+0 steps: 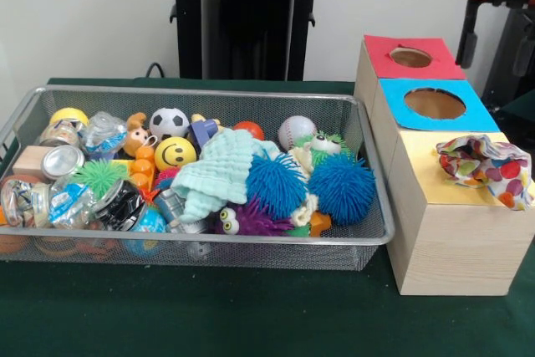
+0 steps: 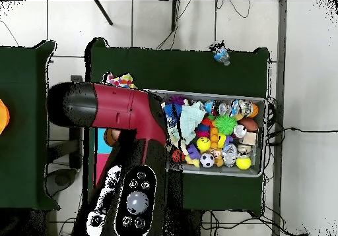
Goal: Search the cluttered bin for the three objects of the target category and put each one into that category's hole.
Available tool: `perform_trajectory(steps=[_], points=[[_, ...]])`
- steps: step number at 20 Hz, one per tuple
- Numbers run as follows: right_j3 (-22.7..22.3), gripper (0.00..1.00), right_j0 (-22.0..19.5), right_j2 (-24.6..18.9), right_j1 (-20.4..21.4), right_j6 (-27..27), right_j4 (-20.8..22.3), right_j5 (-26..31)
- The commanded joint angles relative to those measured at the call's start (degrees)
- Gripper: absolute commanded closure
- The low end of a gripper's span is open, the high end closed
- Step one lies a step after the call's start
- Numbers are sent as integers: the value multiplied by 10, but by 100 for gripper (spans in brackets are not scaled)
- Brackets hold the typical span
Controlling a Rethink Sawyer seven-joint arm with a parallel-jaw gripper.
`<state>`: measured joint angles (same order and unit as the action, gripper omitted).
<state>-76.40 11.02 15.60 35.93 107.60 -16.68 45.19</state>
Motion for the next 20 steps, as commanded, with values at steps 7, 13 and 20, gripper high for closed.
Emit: perform_trajectory(steps=[7, 13, 20], points=[[45, 0, -37, -37, -85, 73, 23, -25], [59, 0, -37, -37, -96, 80, 19, -33], [53, 0, -20, -25, -60, 95, 12, 12]])
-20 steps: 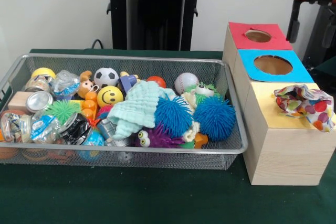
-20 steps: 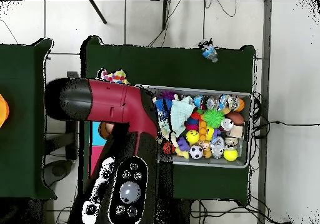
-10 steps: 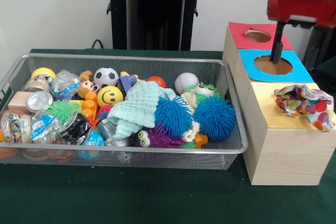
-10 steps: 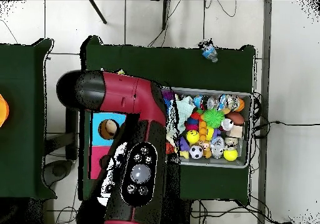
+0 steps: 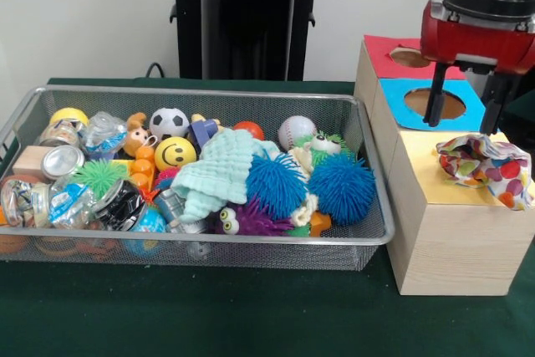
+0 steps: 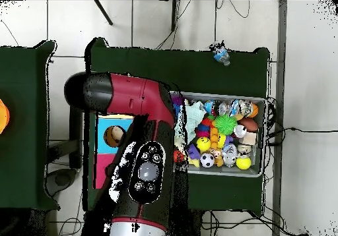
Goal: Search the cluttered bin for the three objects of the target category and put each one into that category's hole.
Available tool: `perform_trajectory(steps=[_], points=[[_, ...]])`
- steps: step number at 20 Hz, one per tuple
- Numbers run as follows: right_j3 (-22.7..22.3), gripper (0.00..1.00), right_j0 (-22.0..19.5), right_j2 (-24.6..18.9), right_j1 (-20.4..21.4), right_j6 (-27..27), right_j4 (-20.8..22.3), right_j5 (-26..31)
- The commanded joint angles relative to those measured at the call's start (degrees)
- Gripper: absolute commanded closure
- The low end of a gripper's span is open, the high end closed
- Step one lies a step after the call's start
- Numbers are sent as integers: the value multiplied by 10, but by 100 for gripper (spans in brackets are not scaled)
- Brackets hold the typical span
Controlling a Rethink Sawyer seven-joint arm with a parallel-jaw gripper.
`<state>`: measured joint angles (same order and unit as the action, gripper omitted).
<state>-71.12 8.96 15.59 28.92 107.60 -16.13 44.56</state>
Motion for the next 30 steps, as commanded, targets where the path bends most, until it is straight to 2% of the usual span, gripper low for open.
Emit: perform_trajectory(steps=[1, 4, 11, 22, 26, 30], points=[[2, 0, 2, -22, 17, 96, 6, 29], [8, 0, 8, -14, 39, 102, 4, 62], [17, 0, 19, -6, 58, 117, 4, 94], [138, 0, -14, -9, -18, 96, 16, 144], [151, 0, -24, -18, -48, 86, 17, 118], [138, 0, -31, -27, -61, 74, 18, 76]])
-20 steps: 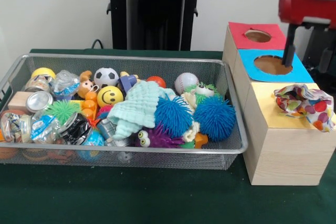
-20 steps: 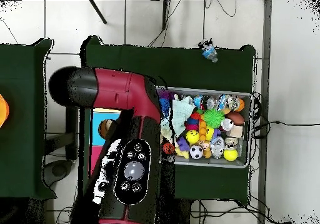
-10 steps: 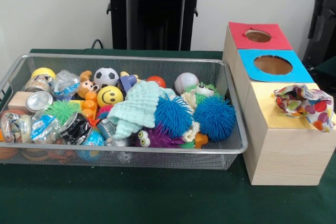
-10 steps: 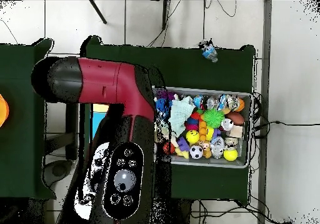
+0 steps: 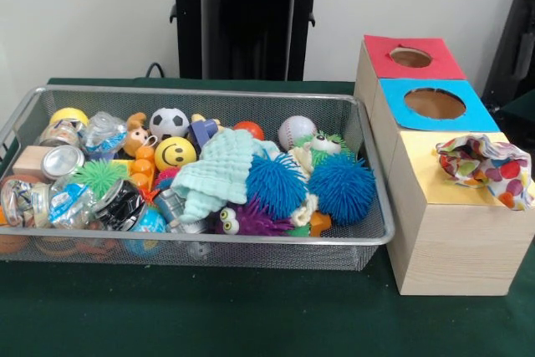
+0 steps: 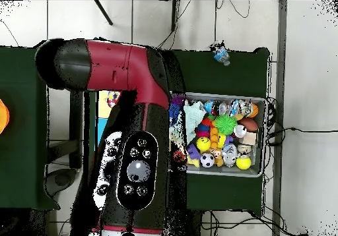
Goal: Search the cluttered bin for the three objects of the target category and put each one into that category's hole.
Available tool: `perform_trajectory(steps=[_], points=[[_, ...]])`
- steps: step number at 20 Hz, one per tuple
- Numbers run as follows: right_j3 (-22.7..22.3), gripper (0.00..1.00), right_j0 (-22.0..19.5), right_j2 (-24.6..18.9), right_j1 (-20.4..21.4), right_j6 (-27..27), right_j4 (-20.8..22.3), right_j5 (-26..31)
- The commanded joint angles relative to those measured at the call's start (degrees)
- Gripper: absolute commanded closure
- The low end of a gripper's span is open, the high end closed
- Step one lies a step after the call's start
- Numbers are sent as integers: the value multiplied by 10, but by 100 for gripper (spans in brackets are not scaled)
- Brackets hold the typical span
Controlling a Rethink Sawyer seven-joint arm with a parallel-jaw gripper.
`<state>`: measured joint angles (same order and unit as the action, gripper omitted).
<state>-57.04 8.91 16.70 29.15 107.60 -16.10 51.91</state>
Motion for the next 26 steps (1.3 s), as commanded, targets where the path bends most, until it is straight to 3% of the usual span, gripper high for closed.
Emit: perform_trajectory(steps=[1, 12, 26], points=[[-6, 0, -32, -40, -65, 71, 18, -3], [-23, 0, -36, -41, -77, 66, 23, -43], [-21, 0, -25, -33, -71, 76, 23, -29]])
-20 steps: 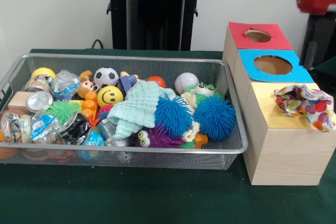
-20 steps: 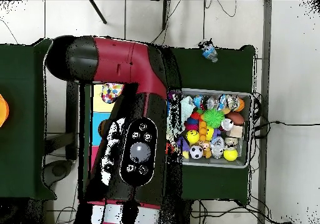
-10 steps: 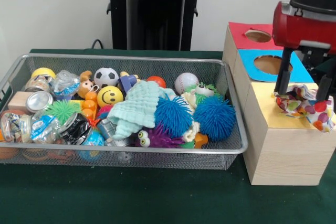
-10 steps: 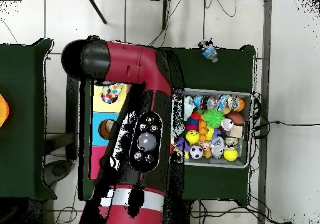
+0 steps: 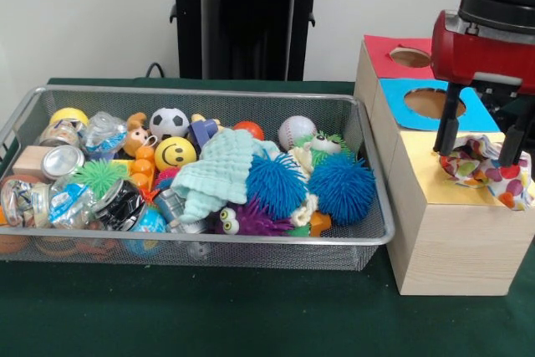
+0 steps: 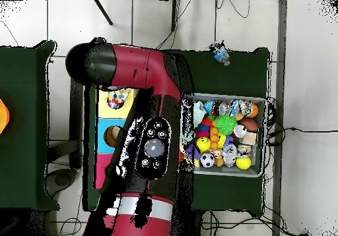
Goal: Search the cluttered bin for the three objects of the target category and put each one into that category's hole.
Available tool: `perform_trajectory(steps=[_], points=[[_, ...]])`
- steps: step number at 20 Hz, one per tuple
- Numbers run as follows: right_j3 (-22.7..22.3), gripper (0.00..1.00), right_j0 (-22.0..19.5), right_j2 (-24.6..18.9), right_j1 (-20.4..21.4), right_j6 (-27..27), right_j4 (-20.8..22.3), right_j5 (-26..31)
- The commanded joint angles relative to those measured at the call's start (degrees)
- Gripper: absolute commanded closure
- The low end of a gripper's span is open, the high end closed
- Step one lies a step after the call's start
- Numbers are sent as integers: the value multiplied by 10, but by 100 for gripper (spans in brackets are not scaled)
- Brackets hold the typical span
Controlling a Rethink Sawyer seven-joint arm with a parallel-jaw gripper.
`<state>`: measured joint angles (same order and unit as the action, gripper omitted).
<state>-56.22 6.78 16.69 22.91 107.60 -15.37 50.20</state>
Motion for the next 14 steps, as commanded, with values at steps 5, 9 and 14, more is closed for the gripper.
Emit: perform_trajectory(steps=[5, 9, 14], points=[[-35, 0, 2, -30, -2, 81, 17, -8], [-29, 0, 7, -31, -13, 87, 18, -15], [-31, 0, 16, -24, -19, 103, 20, -23]])
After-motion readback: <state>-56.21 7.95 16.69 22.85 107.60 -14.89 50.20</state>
